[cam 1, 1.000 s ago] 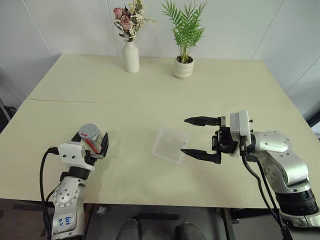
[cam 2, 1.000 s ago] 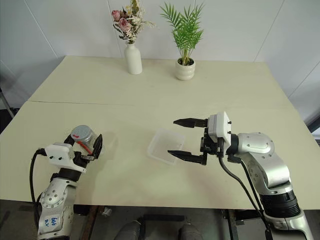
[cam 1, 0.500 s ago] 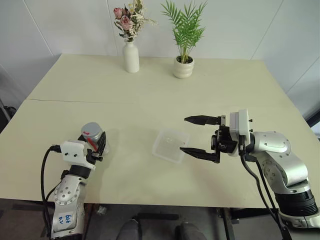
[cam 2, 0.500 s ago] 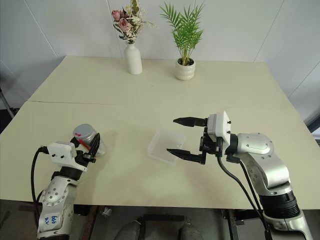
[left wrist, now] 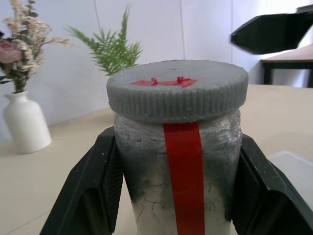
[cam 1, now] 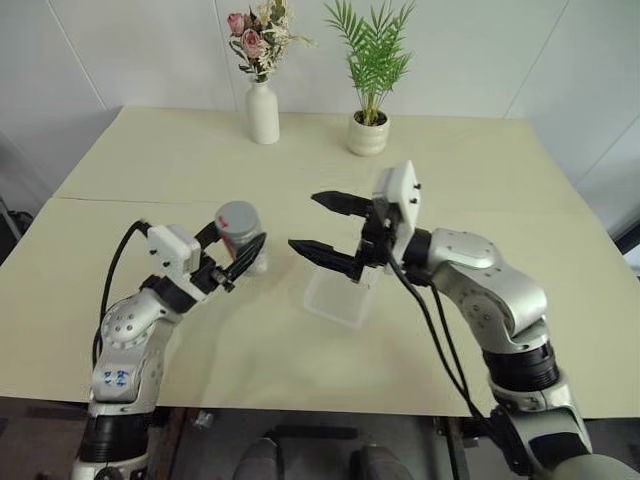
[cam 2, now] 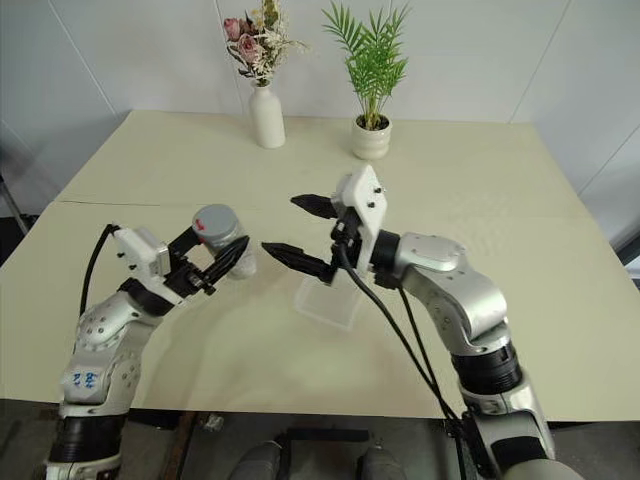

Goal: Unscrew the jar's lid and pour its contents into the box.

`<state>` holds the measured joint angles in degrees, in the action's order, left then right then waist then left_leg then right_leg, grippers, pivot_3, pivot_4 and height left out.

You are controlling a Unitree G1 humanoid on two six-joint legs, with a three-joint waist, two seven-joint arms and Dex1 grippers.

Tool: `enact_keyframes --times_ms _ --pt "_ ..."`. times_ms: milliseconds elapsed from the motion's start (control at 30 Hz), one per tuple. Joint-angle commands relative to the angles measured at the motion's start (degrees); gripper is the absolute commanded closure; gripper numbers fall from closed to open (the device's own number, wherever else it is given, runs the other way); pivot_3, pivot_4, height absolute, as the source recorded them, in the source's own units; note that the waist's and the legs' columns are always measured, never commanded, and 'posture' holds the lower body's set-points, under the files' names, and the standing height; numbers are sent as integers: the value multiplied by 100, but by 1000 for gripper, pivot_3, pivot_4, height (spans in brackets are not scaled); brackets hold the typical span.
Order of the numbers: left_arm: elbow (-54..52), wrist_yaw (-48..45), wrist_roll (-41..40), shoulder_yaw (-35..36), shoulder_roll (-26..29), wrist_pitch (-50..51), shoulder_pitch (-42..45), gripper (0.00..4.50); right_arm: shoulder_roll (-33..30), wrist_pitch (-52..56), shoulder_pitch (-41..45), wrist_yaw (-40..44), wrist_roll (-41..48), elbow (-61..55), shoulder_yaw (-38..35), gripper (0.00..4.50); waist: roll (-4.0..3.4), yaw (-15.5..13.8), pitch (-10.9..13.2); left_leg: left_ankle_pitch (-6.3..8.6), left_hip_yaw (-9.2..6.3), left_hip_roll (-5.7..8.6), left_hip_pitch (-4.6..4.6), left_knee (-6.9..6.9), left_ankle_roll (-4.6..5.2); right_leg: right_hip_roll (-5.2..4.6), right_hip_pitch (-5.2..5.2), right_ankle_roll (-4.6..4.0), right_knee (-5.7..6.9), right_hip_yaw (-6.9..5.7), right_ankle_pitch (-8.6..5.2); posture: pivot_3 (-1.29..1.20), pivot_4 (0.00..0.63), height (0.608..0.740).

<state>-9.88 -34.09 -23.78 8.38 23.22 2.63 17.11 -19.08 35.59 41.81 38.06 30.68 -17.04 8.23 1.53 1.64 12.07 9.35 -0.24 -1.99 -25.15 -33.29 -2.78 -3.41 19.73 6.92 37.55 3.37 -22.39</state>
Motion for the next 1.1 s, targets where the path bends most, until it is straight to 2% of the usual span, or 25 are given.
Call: enact_keyframes --times_ms 33,367,567,833,1100 --pt "18 -30 -9 -226 -174 47 205 2104 196 78 49 -263 -132 -94 97 0 0 2 0 0 0 0 -1 0 0 1 1 0 0 0 0 0 150 740" --pt "122 -246 -52 -603 -369 287 262 2104 451 200 23 -737 -620 -98 314 0 0 17 0 -6 0 -7 3 -1 -5 10 11 -1 23 4 0 0 150 740" --pt "592 -1114 -138 -757 -162 289 640 2104 394 513 -26 -836 -668 -264 290 0 0 8 0 -7 -1 -5 3 -1 -5 9 10 -1 22 2 0 0 150 740" --pt "1366 -1203 104 -785 -443 -74 1231 2104 456 954 -137 -1125 -709 -598 240 0 0 4 0 -8 -2 -4 -2 3 -4 8 15 -1 19 2 0 0 150 740" --pt "1468 -1234 196 -812 -538 -142 1254 2104 596 1035 -146 -1472 -779 -672 115 0 0 15 0 -10 1 -5 -4 7 -8 10 21 -1 21 5 0 0 150 740"
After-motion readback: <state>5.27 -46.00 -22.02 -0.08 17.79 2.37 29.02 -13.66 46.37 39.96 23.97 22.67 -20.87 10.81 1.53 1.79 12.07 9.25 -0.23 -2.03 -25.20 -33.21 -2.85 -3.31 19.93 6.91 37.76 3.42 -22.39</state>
